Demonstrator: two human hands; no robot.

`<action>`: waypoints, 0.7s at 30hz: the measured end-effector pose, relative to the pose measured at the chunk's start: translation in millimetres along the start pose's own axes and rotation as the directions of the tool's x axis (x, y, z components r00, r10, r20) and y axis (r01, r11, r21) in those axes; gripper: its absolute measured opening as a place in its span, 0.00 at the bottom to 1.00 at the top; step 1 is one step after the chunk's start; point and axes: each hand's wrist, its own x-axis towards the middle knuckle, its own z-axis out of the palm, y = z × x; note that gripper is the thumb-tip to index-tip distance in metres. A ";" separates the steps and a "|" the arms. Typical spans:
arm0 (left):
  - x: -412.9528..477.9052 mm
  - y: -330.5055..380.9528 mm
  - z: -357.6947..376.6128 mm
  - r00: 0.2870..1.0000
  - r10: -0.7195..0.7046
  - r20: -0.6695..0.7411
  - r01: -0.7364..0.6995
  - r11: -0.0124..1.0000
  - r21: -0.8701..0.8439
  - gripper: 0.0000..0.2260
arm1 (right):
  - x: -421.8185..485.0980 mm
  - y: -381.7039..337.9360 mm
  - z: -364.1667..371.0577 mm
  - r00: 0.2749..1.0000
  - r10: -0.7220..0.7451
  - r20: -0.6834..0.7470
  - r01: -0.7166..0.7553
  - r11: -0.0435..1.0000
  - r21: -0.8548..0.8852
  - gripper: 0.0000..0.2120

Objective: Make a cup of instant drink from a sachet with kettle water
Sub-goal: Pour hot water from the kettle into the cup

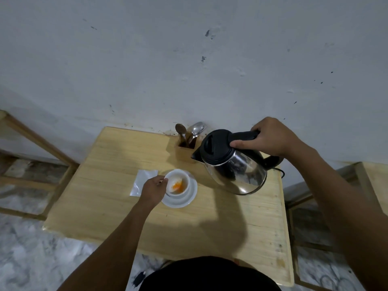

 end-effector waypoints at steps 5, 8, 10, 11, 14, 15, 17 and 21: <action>2.6 -3.5 -5.0 0.997 0.019 0.076 -0.020 1.000 0.001 0.14 | 1.2 -35.2 3.8 0.998 0.048 0.050 -0.040 0.988 -0.151 0.34; 4.6 -8.2 -6.9 0.994 0.039 0.098 -0.040 0.999 0.008 0.14 | 4.0 -53.8 7.5 0.992 0.061 0.113 -0.033 0.972 -0.235 0.33; 6.1 -10.9 -7.5 0.993 0.043 0.106 -0.042 0.999 -0.012 0.14 | 6.3 -63.9 9.9 0.987 0.081 0.142 -0.041 0.963 -0.266 0.33; 6.3 -11.3 -7.8 0.993 0.048 0.109 -0.046 0.999 -0.022 0.14 | 7.1 -69.0 11.3 0.984 0.090 0.151 -0.043 0.956 -0.289 0.32; 6.8 -10.1 -8.7 0.990 0.074 0.123 -0.073 0.997 -0.014 0.14 | 9.4 -83.2 16.7 0.980 0.101 0.173 -0.032 0.933 -0.359 0.32; 7.3 -9.9 -9.2 0.989 0.081 0.128 -0.080 0.997 -0.012 0.14 | 10.6 -86.6 19.0 0.978 0.101 0.181 -0.026 0.926 -0.377 0.33; 8.3 -10.3 -10.1 0.987 0.083 0.134 -0.081 0.997 -0.016 0.14 | 13.6 -91.4 23.4 0.975 0.104 0.195 -0.017 0.915 -0.402 0.33; 10.4 -12.1 -10.9 0.986 0.085 0.144 -0.082 0.996 -0.025 0.15 | 15.9 -102.3 29.0 0.971 0.121 0.205 -0.021 0.902 -0.432 0.33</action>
